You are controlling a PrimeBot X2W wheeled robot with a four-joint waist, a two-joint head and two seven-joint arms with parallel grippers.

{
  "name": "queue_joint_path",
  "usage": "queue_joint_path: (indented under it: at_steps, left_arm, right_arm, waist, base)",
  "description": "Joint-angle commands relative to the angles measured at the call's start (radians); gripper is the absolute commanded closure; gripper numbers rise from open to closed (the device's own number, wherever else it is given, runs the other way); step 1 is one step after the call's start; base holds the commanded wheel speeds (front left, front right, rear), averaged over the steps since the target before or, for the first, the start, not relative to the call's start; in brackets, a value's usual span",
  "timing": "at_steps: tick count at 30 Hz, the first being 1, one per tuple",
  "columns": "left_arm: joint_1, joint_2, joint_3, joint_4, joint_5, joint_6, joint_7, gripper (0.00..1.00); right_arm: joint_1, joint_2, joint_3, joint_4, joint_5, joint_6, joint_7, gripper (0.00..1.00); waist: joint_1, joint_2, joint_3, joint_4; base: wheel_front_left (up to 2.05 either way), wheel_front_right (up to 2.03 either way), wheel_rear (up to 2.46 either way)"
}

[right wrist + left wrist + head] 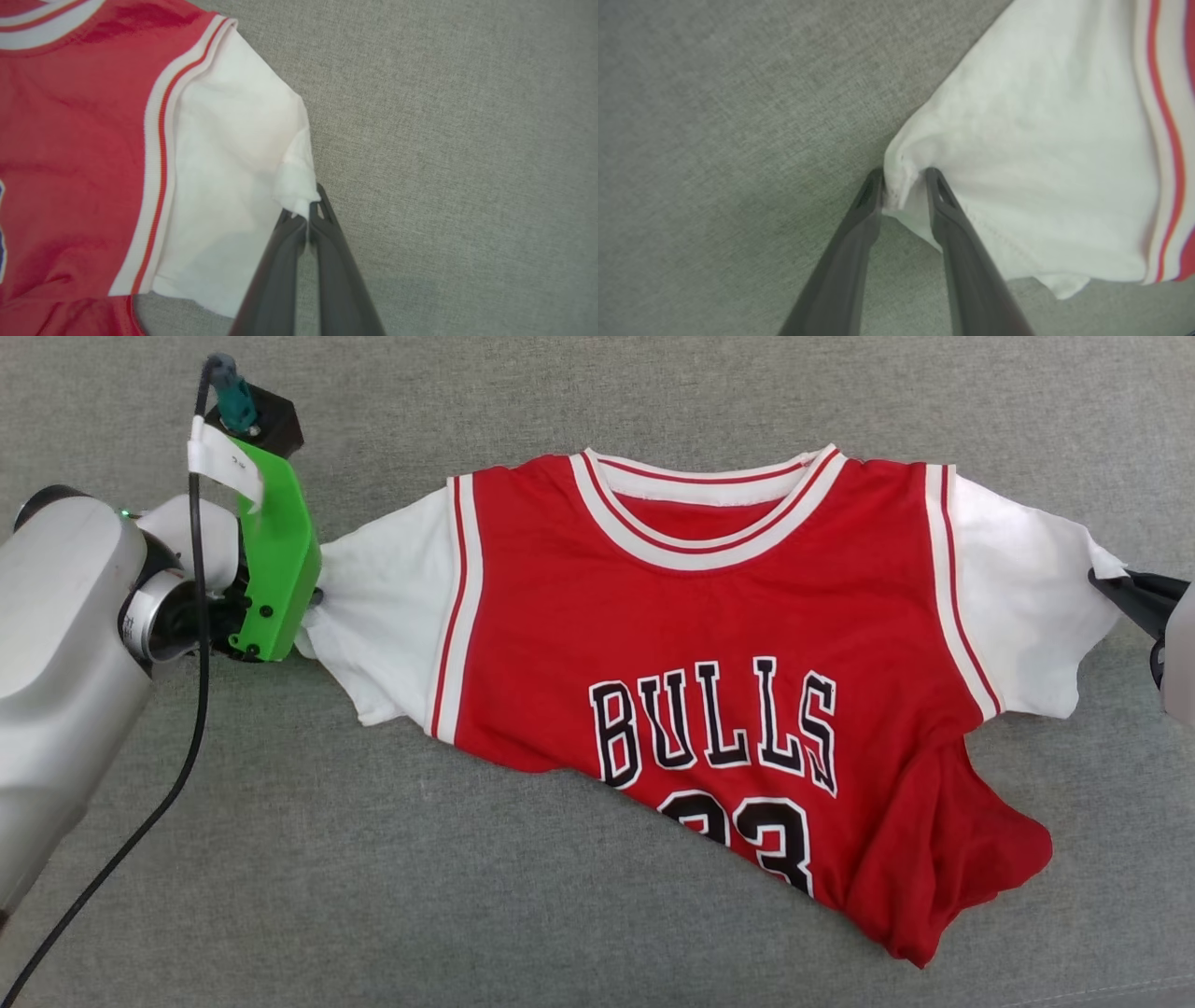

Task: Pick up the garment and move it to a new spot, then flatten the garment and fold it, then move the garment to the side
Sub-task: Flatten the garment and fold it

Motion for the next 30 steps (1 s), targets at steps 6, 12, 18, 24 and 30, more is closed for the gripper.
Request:
queue_joint_path:
  at_steps: [6,12,18,24,30]
  left_arm:
    - [0.028,-0.008,-0.07,0.017,-0.012,-0.003,-0.129,1.0]
    - [-0.008,0.011,-0.078,-0.026,0.002,-0.003,-0.33,1.0]
    - [-0.042,0.035,-0.081,-0.085,0.02,-0.003,-0.486,1.0]
    - [-0.09,0.057,-0.058,-0.141,0.047,-0.001,-0.581,1.0]
    - [-0.165,0.055,-0.023,-0.183,0.078,0.021,-0.615,1.0]
  right_arm:
    - [-0.032,0.0,-0.001,0.011,-0.007,0.0,-0.056,1.0]
    - [-0.025,-0.02,-0.02,0.02,-0.017,0.0,-0.13,1.0]
    - [-0.022,-0.033,-0.056,0.024,-0.036,0.0,-0.191,1.0]
    - [-0.039,-0.036,-0.095,0.001,-0.055,0.0,-0.219,1.0]
    - [-0.106,-0.036,-0.155,-0.038,-0.082,0.0,-0.218,1.0]
  waist:
    - [0.0,-0.0001,-0.054,0.031]
    - [0.0,-0.0001,-0.128,0.07]
    - [0.0,-0.0001,-0.196,0.097]
    - [0.0,-0.0001,-0.249,0.108]
    - [0.0,-0.0001,-0.243,0.112]
  base:
    - [0.0,0.0,0.0]
    - [0.0,0.0,0.0]
    - [0.0,0.0,0.0]
    - [0.0,0.0,0.0]
    - [0.0,0.0,0.0]
